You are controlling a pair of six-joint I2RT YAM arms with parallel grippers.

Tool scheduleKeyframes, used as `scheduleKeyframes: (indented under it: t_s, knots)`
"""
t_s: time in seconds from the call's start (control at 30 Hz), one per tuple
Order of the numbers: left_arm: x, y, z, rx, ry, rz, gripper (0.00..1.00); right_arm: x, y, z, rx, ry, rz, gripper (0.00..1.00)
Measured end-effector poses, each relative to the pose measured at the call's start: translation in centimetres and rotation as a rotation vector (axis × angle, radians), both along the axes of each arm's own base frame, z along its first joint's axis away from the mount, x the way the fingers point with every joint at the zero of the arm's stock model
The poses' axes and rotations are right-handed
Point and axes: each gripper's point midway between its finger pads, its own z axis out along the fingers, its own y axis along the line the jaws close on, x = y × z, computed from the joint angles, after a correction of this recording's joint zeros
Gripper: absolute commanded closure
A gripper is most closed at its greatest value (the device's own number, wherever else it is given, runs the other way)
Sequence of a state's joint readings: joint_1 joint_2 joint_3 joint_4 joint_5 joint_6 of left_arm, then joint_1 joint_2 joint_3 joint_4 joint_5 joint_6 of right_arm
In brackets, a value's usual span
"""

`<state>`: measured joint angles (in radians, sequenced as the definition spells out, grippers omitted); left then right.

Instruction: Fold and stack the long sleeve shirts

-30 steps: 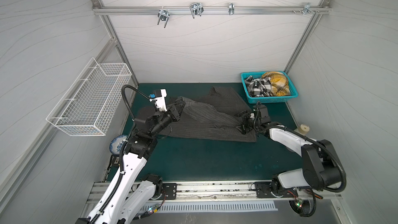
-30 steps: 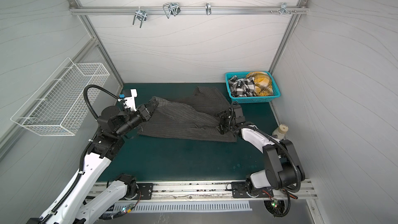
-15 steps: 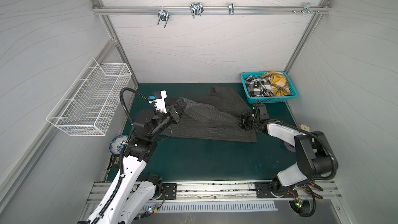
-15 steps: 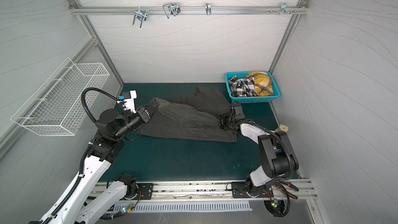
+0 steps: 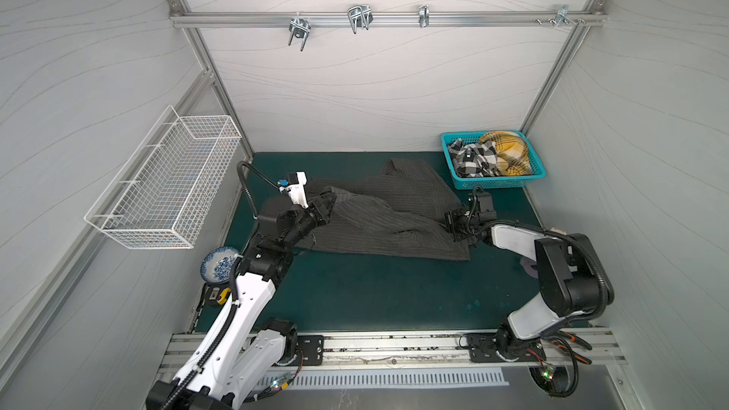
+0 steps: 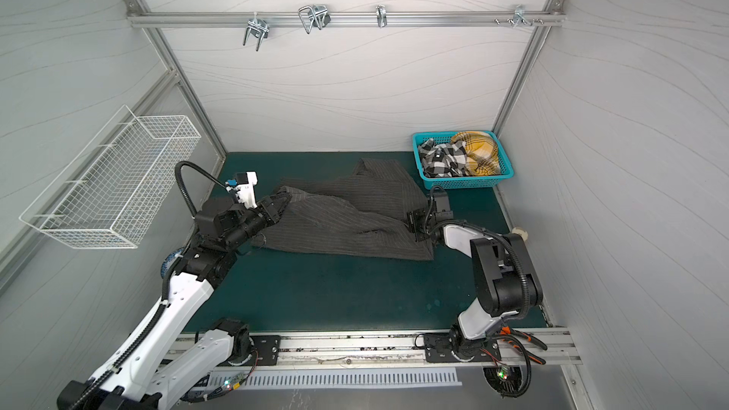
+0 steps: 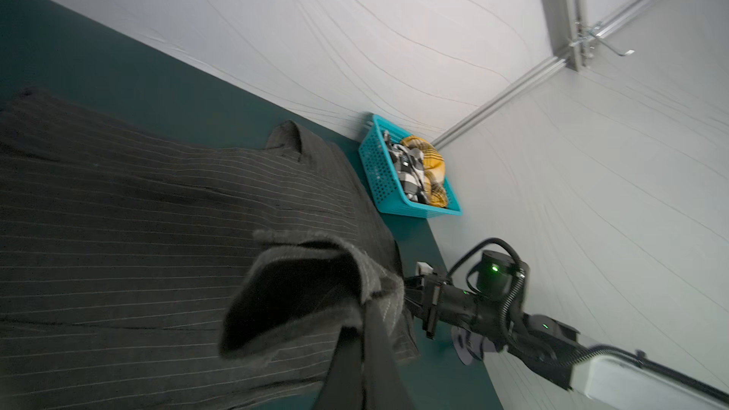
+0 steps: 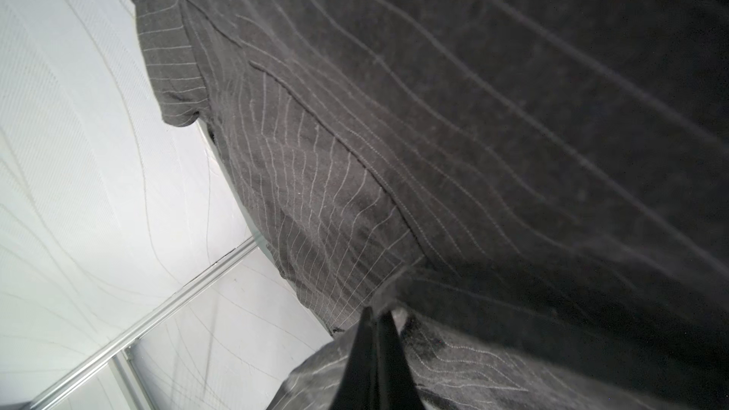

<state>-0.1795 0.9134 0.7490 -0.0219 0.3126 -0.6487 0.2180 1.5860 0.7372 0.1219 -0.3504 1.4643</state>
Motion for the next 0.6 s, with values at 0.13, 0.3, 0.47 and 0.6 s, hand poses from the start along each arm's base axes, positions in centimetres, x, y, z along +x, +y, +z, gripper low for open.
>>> scheduleKeyframes:
  t_s: [0.13,0.3,0.47,0.6]
  knots:
    - [4.6,2.7,-1.6,0.009,0.095,0.112,1.0,0.3,-0.1,1.1,0.003,-0.071,0.008,1.0]
    - [10.1,5.9,-3.0,-0.063,0.141,0.195,1.0,0.6,-0.2,4.5,0.007,-0.211,0.017,1.0]
    - [10.9,7.3,-5.3,-0.089,0.177,0.215,1.0,-1.1,0.5,6.2,-0.021,-0.347,0.066,1.0]
    - [8.7,8.2,-11.4,-0.084,0.317,0.272,0.63,-3.7,1.6,2.8,-0.066,-0.334,0.145,1.0]
